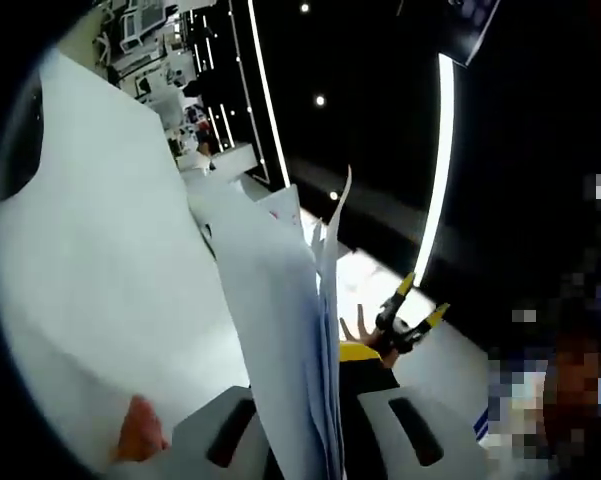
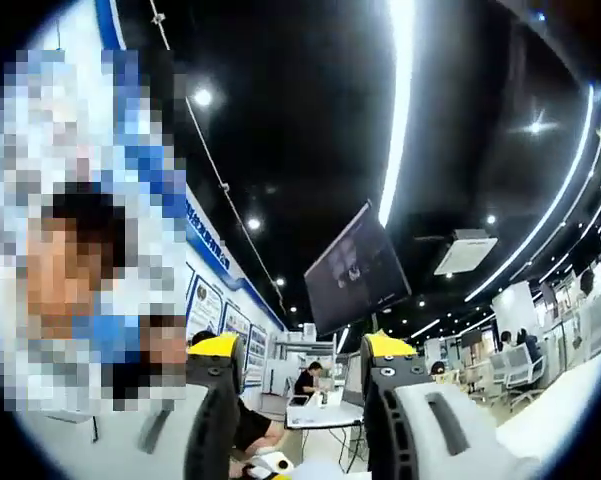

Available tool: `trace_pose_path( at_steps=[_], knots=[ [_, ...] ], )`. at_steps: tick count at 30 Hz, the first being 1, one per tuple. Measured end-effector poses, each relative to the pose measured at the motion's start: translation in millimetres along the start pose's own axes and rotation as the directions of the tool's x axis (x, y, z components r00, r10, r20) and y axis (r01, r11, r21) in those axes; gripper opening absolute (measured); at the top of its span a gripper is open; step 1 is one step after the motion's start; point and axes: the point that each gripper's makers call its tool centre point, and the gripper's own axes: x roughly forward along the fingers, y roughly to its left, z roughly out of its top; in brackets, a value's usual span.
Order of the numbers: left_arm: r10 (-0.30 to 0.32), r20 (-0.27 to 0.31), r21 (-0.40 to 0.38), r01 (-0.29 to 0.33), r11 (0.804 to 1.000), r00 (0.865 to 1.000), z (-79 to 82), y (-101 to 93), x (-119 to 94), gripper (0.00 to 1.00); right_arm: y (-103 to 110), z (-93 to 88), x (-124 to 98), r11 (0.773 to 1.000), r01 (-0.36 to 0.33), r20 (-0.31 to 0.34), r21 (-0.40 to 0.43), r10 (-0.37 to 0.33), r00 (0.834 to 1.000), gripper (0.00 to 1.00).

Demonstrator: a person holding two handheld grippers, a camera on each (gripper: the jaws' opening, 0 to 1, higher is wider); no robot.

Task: Organize the stack of printing papers by aligning and flattening the scattered papers on the table

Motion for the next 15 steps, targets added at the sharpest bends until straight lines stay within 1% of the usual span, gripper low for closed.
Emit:
trace_pose_path(
  at_steps=[1,3,4,6,7,8,10,11,13,14,15],
  knots=[
    [-0.001,0.000,0.000,0.001,1.000,1.000,-0.4,-0.5,0.1,0.06,3.3,2.9,0.4,1.000,0.001,0.015,-0.014,-0.001,1.000,0.53],
    [-0.003,0.001,0.000,0.003,1.000,1.000,-0.8,-1.2,0.1,0.06,6.1,5.5,0.6,0.999,0.017,0.029,-0.030,-0.016,0.999,0.70],
    [-0.005,0.001,0.000,0.005,1.000,1.000,-1.1,-1.7,0.2,0.06,12.4,6.5,0.5,0.999,0.015,0.040,-0.029,-0.014,0.999,0.76],
    [-0.010,0.001,-0.001,0.010,1.000,1.000,-1.4,-2.9,0.4,0.06,22.7,7.2,-0.2,1.000,0.012,0.052,-0.026,-0.011,0.999,0.81],
    [-0.016,0.002,-0.002,0.016,1.000,1.000,-1.5,-4.1,0.5,0.06,21.8,8.5,-1.3,0.999,0.036,0.069,-0.019,-0.035,0.997,0.84],
    [-0.019,0.003,-0.004,0.019,1.000,1.000,-0.2,-3.8,0.3,0.06,23.1,7.8,-2.2,0.999,0.042,0.071,-0.016,-0.041,0.997,0.89],
    [-0.025,0.006,-0.007,0.025,1.000,1.000,1.3,-4.4,0.3,0.06,27.4,9.2,-5.8,0.999,0.043,0.113,0.005,-0.043,0.993,0.90],
    [-0.025,0.006,-0.009,0.025,1.000,1.000,1.6,-4.2,0.3,0.06,25.7,7.0,-8.4,0.998,0.068,0.115,0.006,-0.068,0.991,0.90],
    [-0.023,0.007,-0.012,0.023,1.000,1.000,2.2,-3.6,0.5,0.06,25.0,2.5,-11.5,0.996,0.088,0.103,0.012,-0.089,0.991,0.90],
    [-0.022,0.008,-0.013,0.022,1.000,1.000,2.2,-3.7,0.5,0.06,11.3,-12.1,-18.9,0.983,0.181,0.012,-0.016,-0.181,0.983,0.90],
    [-0.024,0.011,-0.014,0.024,1.000,1.000,2.2,-4.4,0.5,0.06,7.2,-8.3,-18.7,0.976,0.200,0.043,-0.086,-0.197,0.979,0.90]
  ],
)
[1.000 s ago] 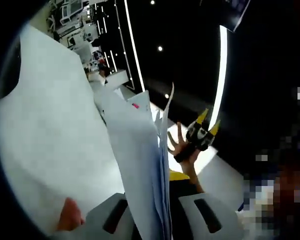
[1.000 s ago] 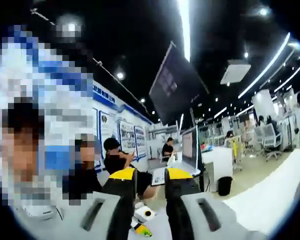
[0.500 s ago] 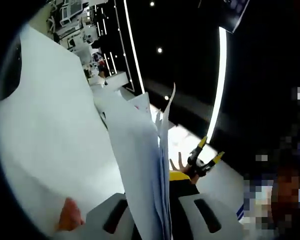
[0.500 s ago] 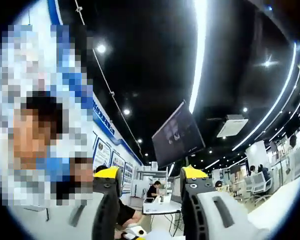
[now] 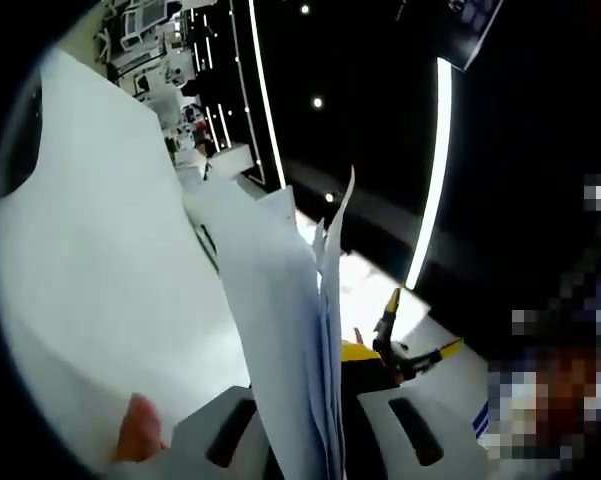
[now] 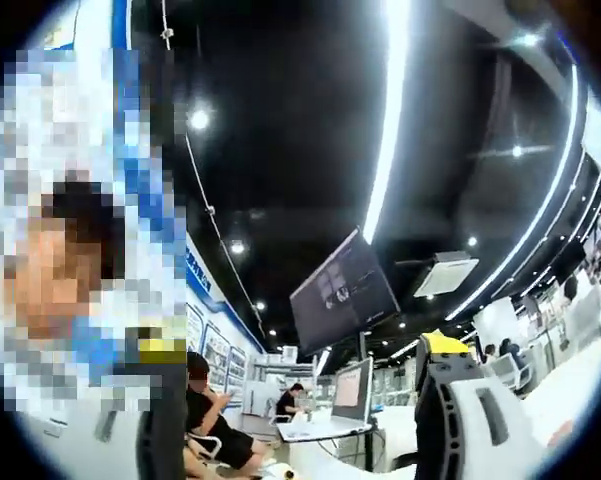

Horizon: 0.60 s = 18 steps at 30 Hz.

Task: Organize the stack of printing papers by aligning and flattening the scattered papers on the table

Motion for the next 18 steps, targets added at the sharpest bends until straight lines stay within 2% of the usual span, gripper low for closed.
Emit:
trace_pose_path(
  at_steps=[1,2,3,4,6,9,13,15,16,18],
  knots=[
    [-0.001,0.002,-0.001,0.001,1.000,1.000,0.6,-0.3,-0.1,0.06,-0.9,1.6,-1.3,0.999,0.006,0.020,-0.054,-0.005,1.000,0.90],
    [-0.002,0.003,-0.002,0.002,1.000,1.000,1.0,-0.5,-0.2,0.06,1.8,4.9,-2.8,0.998,-0.002,0.049,-0.055,0.005,0.999,0.90],
    [-0.007,0.007,-0.001,0.007,1.000,1.000,1.8,-1.7,-0.2,0.06,2.7,10.9,-3.7,1.000,0.003,0.098,-0.019,-0.001,0.995,0.90],
    [-0.010,0.011,-0.003,0.010,1.000,1.000,2.4,-2.5,0.0,0.06,4.7,13.4,-4.5,1.000,-0.010,0.116,-0.008,0.011,0.993,0.90],
    [-0.016,0.018,-0.007,0.016,1.000,1.000,4.2,-3.8,0.2,0.06,5.5,12.3,-5.6,1.000,-0.009,0.113,-0.020,0.011,0.993,0.90],
    [-0.020,0.024,-0.012,0.020,1.000,1.000,5.4,-5.0,0.8,0.06,-0.1,5.7,-6.0,0.997,0.031,0.070,-0.073,-0.026,0.997,0.90],
    [-0.039,0.034,-0.015,0.040,0.999,0.999,7.3,-13.3,5.5,0.06,1.1,-9.4,-13.9,0.994,0.053,-0.014,-0.096,-0.055,0.998,0.90],
    [-0.051,0.030,-0.003,0.052,0.999,0.998,7.5,-23.0,9.6,0.06,-0.4,-26.7,-26.2,0.991,0.077,-0.125,-0.107,-0.091,0.988,0.89],
    [-0.068,0.033,0.030,0.067,0.997,0.997,8.7,-30.8,12.8,0.06,0.0,-34.9,-33.5,0.992,0.080,-0.180,-0.098,-0.097,0.979,0.90],
    [-0.097,0.021,0.053,0.095,0.994,0.995,7.7,-49.9,22.8,0.06,-0.4,-45.0,-47.0,0.992,0.109,-0.240,-0.057,-0.120,0.963,0.89]
  ],
)
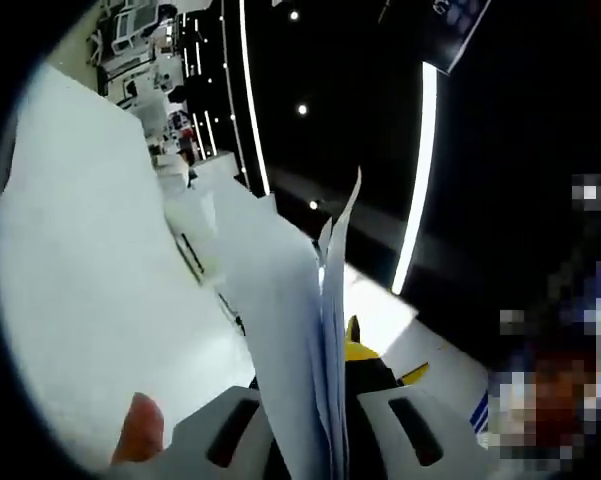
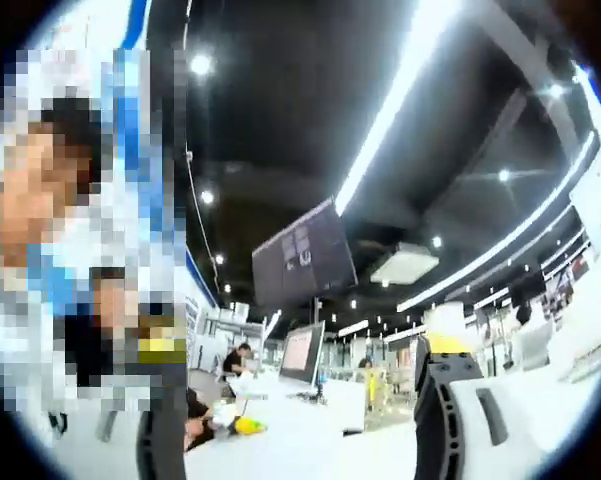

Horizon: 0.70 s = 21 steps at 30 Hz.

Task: Organize the stack of printing papers by aligning and flattening the scattered papers on the table

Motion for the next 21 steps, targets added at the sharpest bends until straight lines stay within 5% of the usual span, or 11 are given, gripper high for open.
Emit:
trace_pose_path(
  at_steps=[8,12,17,21],
  knots=[
    [-0.137,-0.061,0.079,0.142,0.987,0.989,3.0,-63.6,68.7,0.06,-0.9,-22.3,-17.7,0.977,0.028,-0.142,0.214,0.003,0.990,0.80],
    [-0.185,-0.100,0.116,0.196,0.974,0.978,1.0,-87.8,93.5,0.06,-7.7,-26.8,-14.4,0.969,0.032,-0.196,0.243,0.017,0.980,0.72],
    [-0.222,-0.151,0.158,0.245,0.957,0.963,-5.8,-106.7,114.0,0.06,-6.8,-12.8,-10.0,0.960,-0.006,-0.160,0.280,0.053,0.986,0.65],
    [-0.299,-0.184,0.152,0.328,0.933,0.936,-13.1,-125.4,117.4,0.06,-3.2,0.1,-5.7,0.964,-0.050,-0.137,0.262,0.089,0.987,0.62]
  ],
)
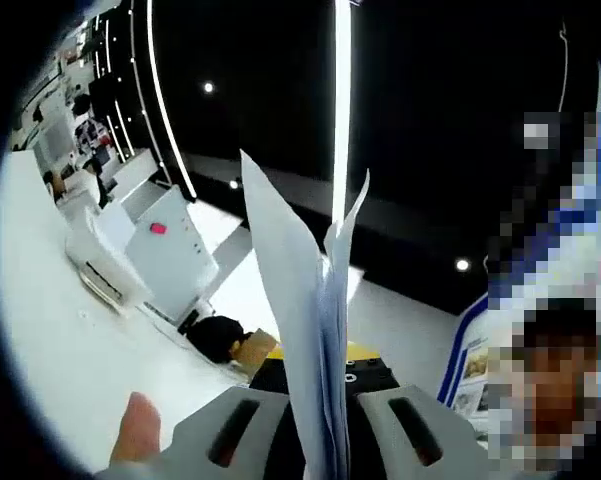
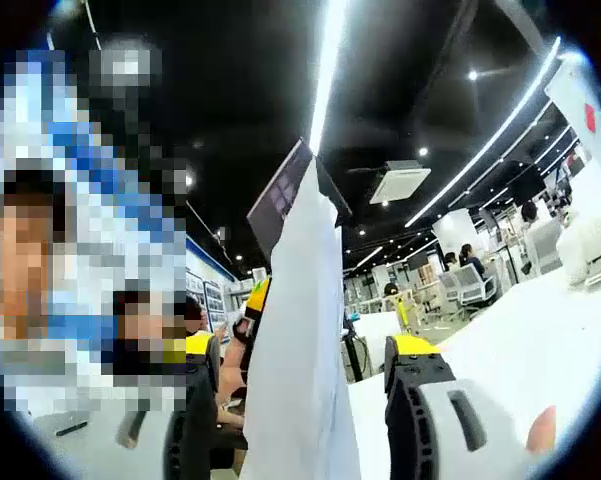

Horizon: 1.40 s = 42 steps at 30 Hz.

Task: Organize the stack of printing papers by aligning and flattening the scattered papers on the table

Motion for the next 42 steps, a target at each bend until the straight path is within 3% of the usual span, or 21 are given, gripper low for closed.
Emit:
trace_pose_path(
  at_steps=[3,10,12,13,14,17,21,30,32,35,42],
  knots=[
    [-0.025,-0.011,0.002,0.025,1.000,1.000,-0.7,-6.4,4.5,0.06,4.4,-0.8,3.8,1.000,-0.025,-0.021,-0.007,0.025,0.999,0.66],
    [-0.046,-0.023,-0.023,0.046,0.999,0.999,-4.3,-10.7,9.8,0.06,15.2,-2.1,7.8,0.996,-0.087,-0.042,-0.030,0.086,0.995,0.55],
    [-0.056,-0.025,-0.025,0.055,0.998,0.998,-3.8,-12.9,12.6,0.06,18.6,-1.5,8.6,0.994,-0.104,-0.052,-0.018,0.103,0.993,0.44],
    [-0.058,-0.027,-0.025,0.057,0.998,0.998,-3.9,-13.4,13.1,0.06,20.4,-1.7,8.2,0.994,-0.112,-0.055,-0.016,0.111,0.992,0.32],
    [-0.063,-0.037,-0.014,0.063,0.998,0.997,-5.1,-16.9,16.5,0.06,29.3,-0.5,7.8,0.987,-0.154,-0.057,-0.039,0.151,0.987,0.26],
    [-0.079,-0.043,-0.005,0.079,0.997,0.996,-3.7,-22.4,22.8,0.06,37.8,-2.3,7.8,0.981,-0.186,-0.090,-0.052,0.181,0.979,0.15],
    [-0.062,-0.078,0.025,0.064,0.998,0.995,-10.5,-20.0,27.5,0.06,44.4,8.0,6.0,0.980,-0.191,-0.064,-0.058,0.187,0.980,0.01],
    [0.007,-0.119,0.091,0.004,0.996,0.993,-17.6,-0.7,23.5,0.07,36.9,-0.6,-2.8,0.991,-0.115,-0.094,-0.063,0.109,0.990,0.00],
    [0.030,-0.128,0.123,-0.014,0.992,0.991,-19.3,3.5,22.5,0.11,31.9,-1.3,-4.7,0.994,-0.101,-0.094,-0.050,0.096,0.991,0.00],
    [0.067,-0.152,0.173,-0.040,0.984,0.986,-23.6,9.1,18.8,0.21,27.1,0.6,-9.3,0.995,-0.097,-0.076,-0.024,0.095,0.993,0.00],
    [0.088,-0.172,0.219,-0.049,0.974,0.981,-30.1,10.3,9.8,0.27,25.8,12.5,-14.9,0.994,-0.107,-0.008,-0.025,0.106,0.994,0.00]
  ],
)
